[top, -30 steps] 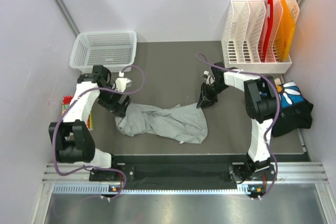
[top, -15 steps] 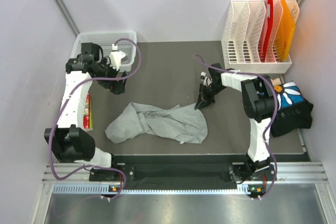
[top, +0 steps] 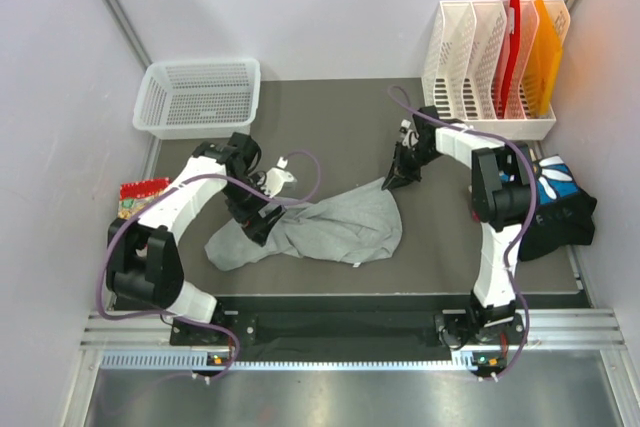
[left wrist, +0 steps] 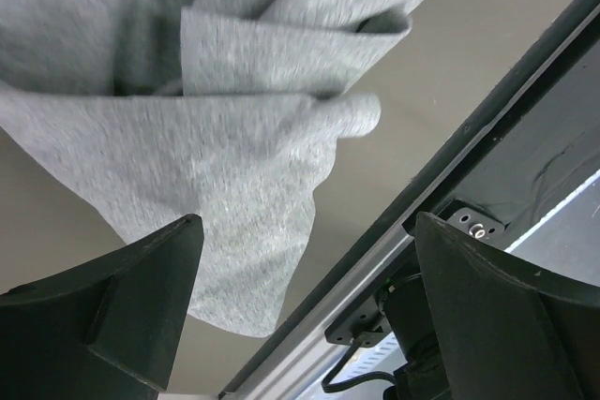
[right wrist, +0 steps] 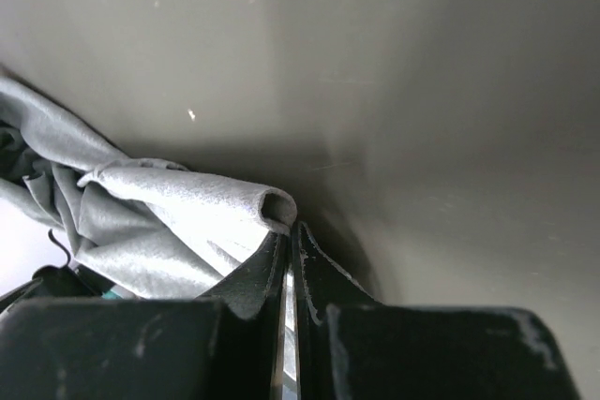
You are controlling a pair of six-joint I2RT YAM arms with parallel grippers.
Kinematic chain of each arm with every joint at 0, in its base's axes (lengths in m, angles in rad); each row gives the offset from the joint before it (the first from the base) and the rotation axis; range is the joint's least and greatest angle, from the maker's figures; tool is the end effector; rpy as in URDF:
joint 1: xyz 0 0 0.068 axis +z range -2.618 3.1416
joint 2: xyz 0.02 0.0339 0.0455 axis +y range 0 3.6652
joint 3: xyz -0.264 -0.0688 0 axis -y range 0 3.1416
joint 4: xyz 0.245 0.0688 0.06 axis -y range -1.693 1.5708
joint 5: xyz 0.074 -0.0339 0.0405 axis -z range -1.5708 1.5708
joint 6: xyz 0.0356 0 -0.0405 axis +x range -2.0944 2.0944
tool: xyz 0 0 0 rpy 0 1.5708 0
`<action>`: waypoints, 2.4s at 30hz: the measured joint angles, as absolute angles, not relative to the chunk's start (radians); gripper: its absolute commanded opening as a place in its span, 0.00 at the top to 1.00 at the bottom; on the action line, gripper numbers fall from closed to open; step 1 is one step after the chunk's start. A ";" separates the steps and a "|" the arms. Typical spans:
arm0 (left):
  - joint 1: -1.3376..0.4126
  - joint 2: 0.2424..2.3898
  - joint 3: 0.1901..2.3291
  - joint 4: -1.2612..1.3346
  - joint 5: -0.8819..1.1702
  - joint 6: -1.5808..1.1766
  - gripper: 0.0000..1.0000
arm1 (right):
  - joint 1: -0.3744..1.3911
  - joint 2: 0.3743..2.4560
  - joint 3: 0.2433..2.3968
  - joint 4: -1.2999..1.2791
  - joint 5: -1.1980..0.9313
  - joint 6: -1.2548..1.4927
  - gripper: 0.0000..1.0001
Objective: Fold and stack the t-shirts
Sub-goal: Flatten the tshirt out
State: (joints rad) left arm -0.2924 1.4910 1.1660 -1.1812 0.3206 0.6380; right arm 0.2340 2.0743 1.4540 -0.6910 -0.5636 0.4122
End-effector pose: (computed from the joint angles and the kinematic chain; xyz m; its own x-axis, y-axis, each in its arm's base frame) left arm 0.2431 -0.0849 0.2477 -0.5931 0.7688 -0.2392 0.8045 0.5540 -0.2142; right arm 0.3928 0.1132 0.1505 -0.9934 0.1114 -0.0282 0.0749 0.8141 0.5759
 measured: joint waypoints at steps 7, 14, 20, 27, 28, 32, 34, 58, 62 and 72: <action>-0.327 1.530 1.120 -1.125 0.316 0.590 0.01 | 0.227 2.074 1.453 -0.691 -0.558 0.415 1.00; -0.437 1.650 1.070 -1.041 0.309 0.532 0.01 | 0.228 2.074 1.453 -0.691 -0.559 0.415 1.00; -0.435 1.717 1.087 -1.030 0.285 0.496 0.14 | 0.231 2.074 1.452 -0.690 -0.559 0.415 1.00; -0.433 1.718 1.098 -1.021 0.260 0.490 0.60 | 0.235 2.064 1.418 -0.680 -0.559 0.415 1.00; -0.432 1.718 1.100 -1.019 0.256 0.492 0.65 | 0.236 2.064 1.415 -0.678 -0.559 0.415 1.00; -0.432 1.718 1.110 -1.021 0.243 0.495 0.73 | 0.236 2.063 1.414 -0.678 -0.559 0.415 1.00; -0.432 1.718 1.119 -1.022 0.239 0.495 0.76 | 0.236 2.063 1.414 -0.678 -0.559 0.414 1.00; -0.045 1.746 2.148 -1.168 -0.081 0.722 1.00 | 0.180 1.690 1.795 -0.733 -0.519 0.411 1.00; -0.046 1.723 2.148 -1.162 -0.107 0.746 1.00 | 0.177 1.508 1.795 -0.725 -0.488 0.400 1.00; -0.046 1.550 2.193 -1.121 -0.137 0.858 1.00 | 0.167 1.101 1.824 -0.736 -0.432 0.360 1.00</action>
